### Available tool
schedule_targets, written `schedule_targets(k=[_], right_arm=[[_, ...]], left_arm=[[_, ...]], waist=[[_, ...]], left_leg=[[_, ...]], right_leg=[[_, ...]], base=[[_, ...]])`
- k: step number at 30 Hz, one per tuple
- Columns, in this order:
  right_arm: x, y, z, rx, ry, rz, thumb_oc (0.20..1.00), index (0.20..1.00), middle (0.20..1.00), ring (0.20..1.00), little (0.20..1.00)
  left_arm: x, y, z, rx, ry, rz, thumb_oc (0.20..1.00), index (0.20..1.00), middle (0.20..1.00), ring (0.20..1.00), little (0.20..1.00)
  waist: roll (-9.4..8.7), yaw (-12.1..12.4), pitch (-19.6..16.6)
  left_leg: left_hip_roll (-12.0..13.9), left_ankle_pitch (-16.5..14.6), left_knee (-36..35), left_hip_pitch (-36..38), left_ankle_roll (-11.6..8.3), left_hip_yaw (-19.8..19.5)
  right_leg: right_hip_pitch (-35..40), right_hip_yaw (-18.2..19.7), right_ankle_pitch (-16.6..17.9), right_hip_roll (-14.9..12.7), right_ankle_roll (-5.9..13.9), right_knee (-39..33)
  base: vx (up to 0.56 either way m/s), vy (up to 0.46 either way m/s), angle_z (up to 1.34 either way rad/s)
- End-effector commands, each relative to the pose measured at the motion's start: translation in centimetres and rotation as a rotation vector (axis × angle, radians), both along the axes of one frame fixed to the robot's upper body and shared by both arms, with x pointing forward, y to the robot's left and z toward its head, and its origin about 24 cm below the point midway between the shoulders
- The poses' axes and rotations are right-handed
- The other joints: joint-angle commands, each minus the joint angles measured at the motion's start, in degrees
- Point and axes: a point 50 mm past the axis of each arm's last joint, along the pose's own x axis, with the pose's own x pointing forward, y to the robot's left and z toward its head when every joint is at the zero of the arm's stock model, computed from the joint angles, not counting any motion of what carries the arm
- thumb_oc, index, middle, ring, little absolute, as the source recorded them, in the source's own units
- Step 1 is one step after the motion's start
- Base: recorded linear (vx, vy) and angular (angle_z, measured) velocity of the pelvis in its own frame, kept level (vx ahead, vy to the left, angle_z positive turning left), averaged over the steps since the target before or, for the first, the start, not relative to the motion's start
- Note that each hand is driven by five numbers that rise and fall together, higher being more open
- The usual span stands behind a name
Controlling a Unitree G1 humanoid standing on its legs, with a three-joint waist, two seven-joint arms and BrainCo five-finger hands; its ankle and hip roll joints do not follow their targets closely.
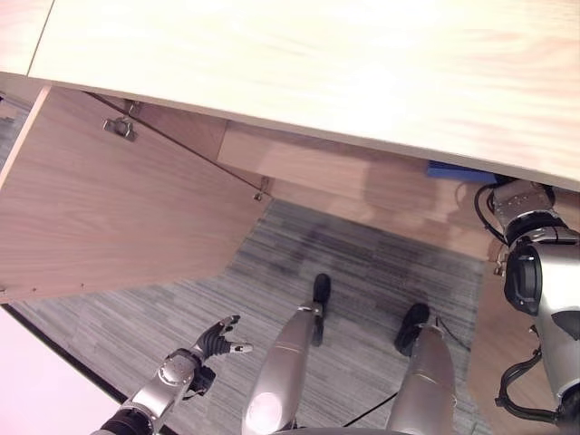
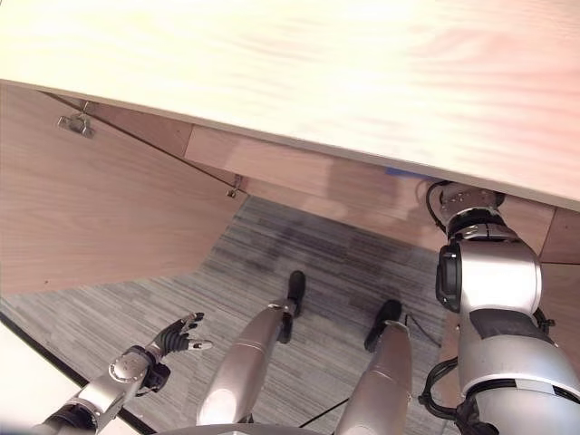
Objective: Put the empty folder in the office cabinet
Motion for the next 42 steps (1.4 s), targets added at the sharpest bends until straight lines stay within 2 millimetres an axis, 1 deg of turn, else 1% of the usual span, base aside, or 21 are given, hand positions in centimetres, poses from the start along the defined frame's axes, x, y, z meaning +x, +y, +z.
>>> schedule_targets(k=[1, 3, 6, 7, 8, 10, 13, 14, 16, 24, 26, 27, 28, 29, 32, 33, 34, 35, 40, 41, 42], right_arm=[[-3.9, -1.4, -6.5, 0.148, 0.263, -0.131, 1.000, 1.000, 1.000, 1.000, 1.000], [-4.0, -1.0, -7.3, 0.156, 0.280, -0.124, 1.000, 1.000, 1.000, 1.000, 1.000], [-3.6, -0.9, -6.5, 0.173, 0.251, -0.127, 1.000, 1.000, 1.000, 1.000, 1.000], [-3.3, -1.1, -5.7, 0.182, 0.220, -0.137, 1.000, 1.000, 1.000, 1.000, 1.000], [-2.6, -1.8, -2.8, 0.183, 0.119, -0.150, 1.000, 1.000, 1.000, 1.000, 1.000], [-2.1, -2.3, -0.6, 0.176, 0.036, -0.156, 1.000, 1.000, 1.000, 1.000, 1.000], [-1.8, -3.8, 4.5, 0.115, -0.111, -0.159, 1.000, 1.000, 1.000, 1.000, 1.000], [-1.9, -4.2, 5.4, 0.093, -0.135, -0.161, 1.000, 1.000, 1.000, 1.000, 1.000], [-2.1, -4.5, 5.3, 0.092, -0.135, -0.167, 1.000, 1.000, 1.000, 1.000, 1.000], [-2.3, -4.0, 2.2, 0.110, -0.043, -0.139, 1.000, 1.000, 1.000, 1.000, 1.000], [-2.4, -3.5, 0.4, 0.136, -0.002, -0.130, 1.000, 1.000, 1.000, 1.000, 1.000], [-2.4, -3.2, -0.4, 0.142, 0.015, -0.125, 1.000, 1.000, 1.000, 1.000, 1.000], [-2.4, -3.1, -0.7, 0.145, 0.020, -0.118, 1.000, 1.000, 1.000, 1.000, 1.000], [-2.4, -3.0, -0.8, 0.145, 0.023, -0.117, 1.000, 1.000, 1.000, 1.000, 1.000], [-2.7, -2.2, -3.4, 0.180, 0.074, -0.117, 1.000, 1.000, 1.000, 1.000, 1.000], [-3.1, -2.0, -4.7, 0.195, 0.098, -0.121, 1.000, 1.000, 1.000, 1.000, 1.000], [-3.7, -1.2, -7.1, 0.232, 0.142, -0.125, 1.000, 1.000, 1.000, 1.000, 1.000], [-3.7, -1.1, -7.3, 0.234, 0.144, -0.125, 1.000, 1.000, 1.000, 1.000, 1.000], [-4.8, 2.1, -13.0, 0.321, 0.190, -0.054, 1.000, 1.000, 1.000, 1.000, 1.000], [-4.8, 2.2, -13.1, 0.323, 0.191, -0.053, 1.000, 1.000, 1.000, 1.000, 1.000], [-4.7, 3.7, -14.3, 0.340, 0.160, -0.005, 1.000, 1.000, 1.000, 1.000, 1.000]], left_arm=[[-0.2, 0.1, -0.1, 0.004, -0.002, 0.002, 1.000, 1.000, 1.000, 1.000, 1.000], [-0.3, 0.2, -0.2, 0.004, 0.004, 0.012, 1.000, 1.000, 1.000, 1.000, 1.000], [-0.3, 0.3, -0.2, 0.016, 0.003, 0.011, 1.000, 1.000, 1.000, 1.000, 1.000], [-0.4, 0.5, -0.3, 0.025, 0.008, 0.009, 1.000, 1.000, 1.000, 1.000, 1.000], [-0.5, 1.0, -0.2, 0.043, 0.016, -0.001, 1.000, 1.000, 1.000, 1.000, 1.000], [-0.7, 1.4, -0.1, 0.060, 0.025, -0.006, 1.000, 1.000, 1.000, 1.000, 1.000], [-0.8, 2.2, 0.1, 0.083, 0.037, -0.023, 1.000, 1.000, 1.000, 1.000, 1.000], [-0.8, 2.3, 0.2, 0.084, 0.035, -0.025, 1.000, 1.000, 1.000, 1.000, 1.000], [-0.8, 2.1, 0.2, 0.077, 0.038, -0.033, 1.000, 1.000, 1.000, 1.000, 1.000], [-1.2, 1.8, 0.0, 0.060, 0.051, -0.036, 1.000, 1.000, 1.000, 1.000, 1.000], [-1.3, 1.5, -0.2, 0.046, 0.055, -0.032, 1.000, 1.000, 1.000, 1.000, 1.000], [-1.5, 1.4, -0.3, 0.042, 0.058, -0.034, 1.000, 1.000, 1.000, 1.000, 1.000], [-1.4, 1.3, -0.3, 0.037, 0.057, -0.034, 1.000, 1.000, 1.000, 1.000, 1.000], [-1.5, 1.3, -0.3, 0.038, 0.060, -0.033, 1.000, 1.000, 1.000, 1.000, 1.000], [-1.4, 0.8, -0.4, 0.020, 0.056, -0.030, 1.000, 1.000, 1.000, 1.000, 1.000], [-1.4, 0.6, -0.5, 0.012, 0.057, -0.033, 1.000, 1.000, 1.000, 1.000, 1.000], [-1.3, 0.3, -0.5, -0.003, 0.053, -0.032, 1.000, 1.000, 1.000, 1.000, 1.000], [-1.4, 0.3, -0.5, 0.000, 0.056, -0.032, 1.000, 1.000, 1.000, 1.000, 1.000], [-0.7, -0.4, -0.3, -0.054, 0.031, -0.002, 1.000, 1.000, 1.000, 1.000, 1.000], [-0.8, -0.3, -0.3, -0.052, 0.033, 0.000, 1.000, 1.000, 1.000, 1.000, 1.000], [-0.6, -0.4, -0.3, -0.071, 0.027, 0.015, 1.000, 1.000, 1.000, 1.000, 1.000]], waist=[[3.38, 1.0, 5.4], [3.20, 1.2, 5.2], [3.39, 1.4, 5.2], [3.45, 1.5, 5.0], [3.67, 1.9, 4.7], [3.59, 2.2, 4.4], [3.54, 2.8, 3.9], [3.45, 2.9, 3.6], [3.51, 3.1, 3.5], [4.04, 3.9, 3.1], [4.31, 4.0, 3.0], [4.53, 4.3, 3.2], [4.47, 4.2, 2.7], [4.59, 4.4, 3.1], [4.68, 4.3, 2.6], [4.71, 4.5, 3.0], [4.58, 4.6, 2.7], [4.54, 4.6, 2.6], [3.31, 4.4, 1.3], [3.23, 4.4, 1.3], [2.52, 4.1, 1.0]], left_leg=[[4.9, -6.4, -2.7, 3.8, -3.50, -4.5], [4.9, -5.8, -3.9, 4.4, -3.68, -4.5], [5.0, -5.0, -5.1, 4.6, -3.91, -4.5], [5.0, -4.6, -5.6, 4.8, -3.98, -4.5], [5.0, -4.2, -6.7, 5.4, -4.14, -4.5], [5.1, -4.0, -7.4, 5.8, -4.24, -4.5], [5.3, -3.4, -8.7, 7.1, -4.63, -4.8], [5.2, -3.2, -9.4, 7.7, -4.73, -5.0], [5.3, -2.8, -10.2, 8.3, -4.81, -5.2], [5.5, -1.8, -12.6, 10.2, -4.76, -5.7], [5.5, -1.4, -13.5, 10.9, -4.81, -6.0], [5.5, 0.1, -13.8, 10.8, -4.73, -5.8], [5.5, -0.7, -14.2, 11.3, -4.86, -6.1], [5.5, 0.3, -14.1, 10.9, -4.76, -5.9], [5.9, -0.1, -15.5, 12.3, -5.07, -6.5], [5.9, 1.0, -15.5, 12.2, -5.04, -6.3], [6.1, 1.4, -16.4, 12.8, -5.05, -6.5], [6.1, 1.4, -16.5, 13.0, -5.05, -6.6], [7.2, 2.3, -19.2, 15.6, -5.17, -6.9], [7.3, 2.4, -19.4, 15.8, -5.17, -6.9], [7.7, 2.8, -20.3, 17.0, -5.26, -6.6]], right_leg=[[4.6, 0.3, -2.6, -0.8, 5.50, -1.5], [5.0, 0.1, -2.4, -0.8, 5.64, -2.4], [5.2, 0.0, -1.9, -0.9, 5.79, -3.0], [5.3, -0.2, -1.7, -0.9, 5.88, -3.4], [5.7, -0.3, -1.3, -1.0, 6.06, -4.0], [6.1, -0.4, -1.2, -1.1, 6.14, -4.2], [7.4, -0.7, -0.8, -1.2, 6.44, -4.9], [7.8, -0.9, -0.7, -1.3, 6.48, -5.3], [8.6, -1.3, -0.7, -1.3, 6.55, -5.7], [10.5, -2.4, -0.2, -1.2, 6.75, -7.3], [11.0, -2.7, -0.1, -1.3, 6.83, -7.8], [11.0, -3.7, 1.4, -1.6, 6.44, -8.1], [11.6, -3.1, 0.2, -1.4, 6.81, -8.2], [11.2, -3.8, 1.5, -1.6, 6.43, -8.4], [12.8, -3.7, 0.5, -1.3, 6.90, -9.3], [12.8, -4.6, 1.8, -1.4, 6.55, -9.7], [13.8, -5.0, 2.4, -1.2, 6.63, -10.7], [14.0, -5.1, 2.5, -1.1, 6.64, -10.9], [17.1, -6.3, 3.7, -0.5, 6.85, -13.9], [17.3, -6.3, 3.8, -0.5, 6.87, -14.0], [18.4, -6.4, 4.3, -0.3, 6.99, -15.1]], base=[[0.00, 0.000, 0.00], [0.00, 0.000, 0.00], [0.00, -0.019, 0.07], [0.00, -0.023, 0.06], [0.00, 0.000, 0.00], [0.00, -0.016, 0.00], [0.01, -0.033, 0.07], [0.02, -0.037, 0.08], [0.02, -0.031, 0.06], [-0.01, -0.004, 0.01], [-0.04, 0.014, 0.05], [0.09, -0.009, 0.10], [-0.09, 0.042, 0.07], [0.08, -0.022, 0.06], [-0.01, -0.002, 0.04], [-0.09, 0.021, 0.05], [-0.09, 0.020, 0.07], [0.00, 0.000, 0.00], [0.01, -0.001, 0.01], [0.00, 0.000, 0.00], [0.00, 0.000, 0.00]])
